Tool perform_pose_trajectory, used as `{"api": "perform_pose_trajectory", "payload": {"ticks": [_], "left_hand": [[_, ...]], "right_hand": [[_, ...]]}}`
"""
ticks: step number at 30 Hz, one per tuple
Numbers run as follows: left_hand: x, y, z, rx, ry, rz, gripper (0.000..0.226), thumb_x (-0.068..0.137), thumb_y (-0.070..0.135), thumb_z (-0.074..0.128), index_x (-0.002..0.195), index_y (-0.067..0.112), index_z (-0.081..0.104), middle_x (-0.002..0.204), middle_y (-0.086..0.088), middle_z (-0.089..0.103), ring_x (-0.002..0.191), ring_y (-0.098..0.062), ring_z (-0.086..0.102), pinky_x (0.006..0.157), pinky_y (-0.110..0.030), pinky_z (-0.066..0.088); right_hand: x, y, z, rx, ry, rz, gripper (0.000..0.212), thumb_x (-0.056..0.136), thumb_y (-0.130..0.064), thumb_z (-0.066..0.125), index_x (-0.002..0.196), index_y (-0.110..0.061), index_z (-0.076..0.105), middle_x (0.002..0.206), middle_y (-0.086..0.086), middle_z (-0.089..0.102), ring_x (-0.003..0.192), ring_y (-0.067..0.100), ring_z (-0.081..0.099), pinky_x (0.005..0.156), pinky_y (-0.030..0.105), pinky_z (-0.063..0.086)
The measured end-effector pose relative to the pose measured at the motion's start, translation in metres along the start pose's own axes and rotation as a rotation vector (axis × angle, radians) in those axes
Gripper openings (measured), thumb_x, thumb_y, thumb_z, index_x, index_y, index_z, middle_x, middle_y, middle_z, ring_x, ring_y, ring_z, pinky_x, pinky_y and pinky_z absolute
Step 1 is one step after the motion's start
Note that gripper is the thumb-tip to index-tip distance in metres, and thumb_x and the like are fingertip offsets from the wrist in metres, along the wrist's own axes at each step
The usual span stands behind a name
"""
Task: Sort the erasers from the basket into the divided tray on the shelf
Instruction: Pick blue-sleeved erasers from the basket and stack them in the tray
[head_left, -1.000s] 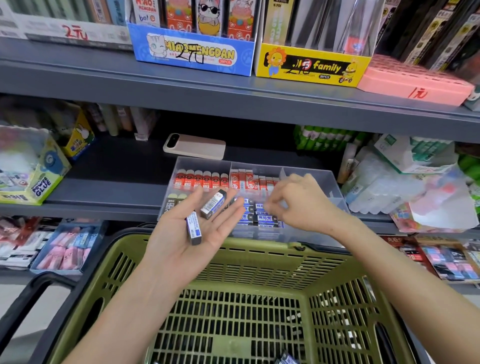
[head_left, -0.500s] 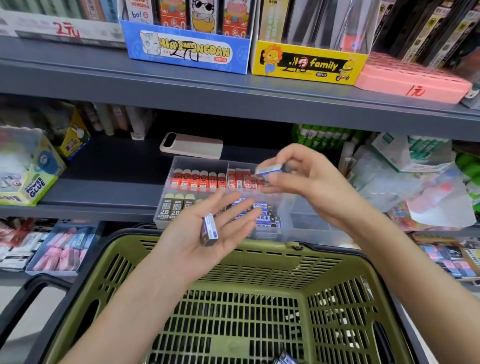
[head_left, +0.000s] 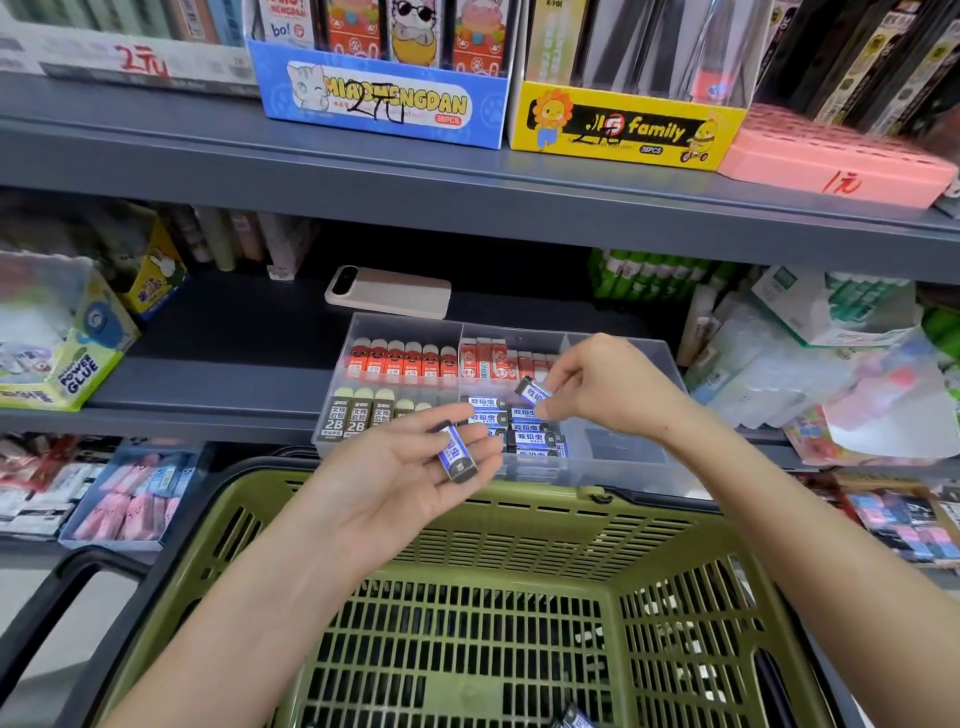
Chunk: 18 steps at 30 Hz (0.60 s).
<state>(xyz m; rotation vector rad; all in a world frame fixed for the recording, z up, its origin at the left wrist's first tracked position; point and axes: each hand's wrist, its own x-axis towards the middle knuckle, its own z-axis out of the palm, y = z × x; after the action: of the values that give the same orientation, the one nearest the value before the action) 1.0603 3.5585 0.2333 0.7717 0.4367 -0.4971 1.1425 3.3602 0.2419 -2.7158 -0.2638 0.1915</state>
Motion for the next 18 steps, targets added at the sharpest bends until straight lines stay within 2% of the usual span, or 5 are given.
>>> {"api": "perform_pose_trajectory", "payload": {"ticks": [4, 8, 12, 15, 18], "left_hand": [[0.001, -0.002, 0.002, 0.108, -0.056, 0.087, 0.032, 0.077, -0.004, 0.056, 0.109, -0.006, 0.058, 0.101, -0.022, 0.071, 0.089, -0.029, 0.071, 0.067, -0.036, 0.06], [0.002, 0.002, -0.003, 0.209, -0.02, 0.182, 0.041, 0.067, 0.007, 0.066, 0.107, -0.003, 0.062, 0.101, -0.017, 0.072, 0.091, -0.026, 0.071, 0.066, -0.03, 0.059], [0.005, 0.005, -0.007, 0.232, 0.012, 0.231, 0.036, 0.061, 0.011, 0.072, 0.096, 0.004, 0.071, 0.09, -0.012, 0.074, 0.083, -0.023, 0.072, 0.065, -0.027, 0.058], [0.007, 0.006, -0.009, 0.371, 0.028, 0.288, 0.038, 0.055, 0.024, 0.077, 0.092, 0.016, 0.076, 0.092, -0.006, 0.074, 0.082, -0.014, 0.07, 0.068, -0.022, 0.057], [0.011, 0.006, -0.007, 0.423, 0.016, 0.339, 0.037, 0.052, 0.026, 0.078, 0.088, 0.021, 0.077, 0.087, -0.003, 0.074, 0.076, -0.01, 0.069, 0.066, -0.019, 0.055]], "right_hand": [[0.002, -0.004, 0.0, -0.142, -0.056, -0.084, 0.016, 0.087, -0.024, 0.062, 0.09, -0.017, 0.075, 0.084, -0.008, 0.07, 0.081, 0.012, 0.059, 0.074, 0.028, 0.045], [0.004, -0.003, 0.004, -0.072, -0.036, -0.047, 0.011, 0.079, -0.026, 0.072, 0.081, -0.016, 0.068, 0.068, -0.017, 0.055, 0.079, 0.011, 0.055, 0.079, 0.029, 0.047], [0.002, 0.001, 0.011, -0.05, -0.028, -0.076, 0.008, 0.077, -0.023, 0.074, 0.072, -0.018, 0.072, 0.059, -0.02, 0.055, 0.071, 0.008, 0.056, 0.074, 0.027, 0.048], [0.0, 0.004, 0.019, -0.068, 0.033, -0.088, 0.008, 0.081, -0.027, 0.071, 0.08, -0.02, 0.075, 0.077, -0.012, 0.067, 0.081, 0.01, 0.055, 0.076, 0.027, 0.045], [-0.004, 0.008, 0.028, -0.281, 0.092, -0.168, 0.018, 0.088, -0.03, 0.058, 0.085, -0.025, 0.075, 0.088, -0.006, 0.07, 0.093, 0.015, 0.045, 0.076, 0.027, 0.041]]}}
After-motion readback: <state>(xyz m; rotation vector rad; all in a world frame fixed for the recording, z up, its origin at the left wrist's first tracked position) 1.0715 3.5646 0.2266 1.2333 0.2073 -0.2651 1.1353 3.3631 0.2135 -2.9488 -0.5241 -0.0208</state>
